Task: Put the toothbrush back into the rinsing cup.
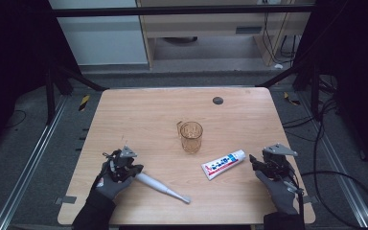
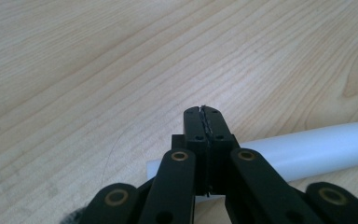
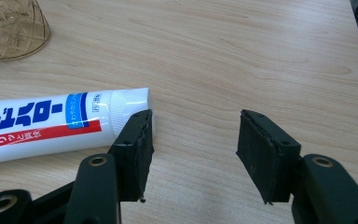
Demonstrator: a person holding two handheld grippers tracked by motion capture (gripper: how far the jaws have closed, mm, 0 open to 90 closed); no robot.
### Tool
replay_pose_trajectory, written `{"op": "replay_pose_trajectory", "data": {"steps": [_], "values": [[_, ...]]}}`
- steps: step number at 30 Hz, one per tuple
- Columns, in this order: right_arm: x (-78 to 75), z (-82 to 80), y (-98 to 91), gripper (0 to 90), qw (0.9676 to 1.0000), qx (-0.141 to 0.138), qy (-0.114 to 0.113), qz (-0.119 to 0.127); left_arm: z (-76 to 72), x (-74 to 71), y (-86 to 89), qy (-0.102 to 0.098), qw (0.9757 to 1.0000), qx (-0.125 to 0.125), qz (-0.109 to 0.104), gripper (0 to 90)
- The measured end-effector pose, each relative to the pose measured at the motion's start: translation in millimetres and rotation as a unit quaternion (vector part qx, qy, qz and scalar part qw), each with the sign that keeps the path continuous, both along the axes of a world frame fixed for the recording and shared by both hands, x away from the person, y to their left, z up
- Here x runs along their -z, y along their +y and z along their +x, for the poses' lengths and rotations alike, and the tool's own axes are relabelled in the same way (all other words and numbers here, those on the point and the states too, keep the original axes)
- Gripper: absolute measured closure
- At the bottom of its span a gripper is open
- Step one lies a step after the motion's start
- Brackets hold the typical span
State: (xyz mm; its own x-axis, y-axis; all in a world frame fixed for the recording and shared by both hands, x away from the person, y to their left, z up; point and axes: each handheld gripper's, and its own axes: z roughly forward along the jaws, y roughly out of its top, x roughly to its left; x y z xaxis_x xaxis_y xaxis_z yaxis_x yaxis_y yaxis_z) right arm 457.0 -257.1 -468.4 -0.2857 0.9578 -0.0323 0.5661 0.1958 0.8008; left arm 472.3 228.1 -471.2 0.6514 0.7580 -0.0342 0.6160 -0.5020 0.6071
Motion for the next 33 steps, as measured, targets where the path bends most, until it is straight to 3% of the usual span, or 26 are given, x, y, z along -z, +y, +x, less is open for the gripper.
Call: {"op": "replay_pose_trajectory", "data": {"steps": [33], "values": [[-0.2,-0.7,-1.4,44.6,1.0000,0.004,0.002,0.001,-38.5,-0.5,13.2,0.008,1.0000,0.003,-0.004,89.9]]}}
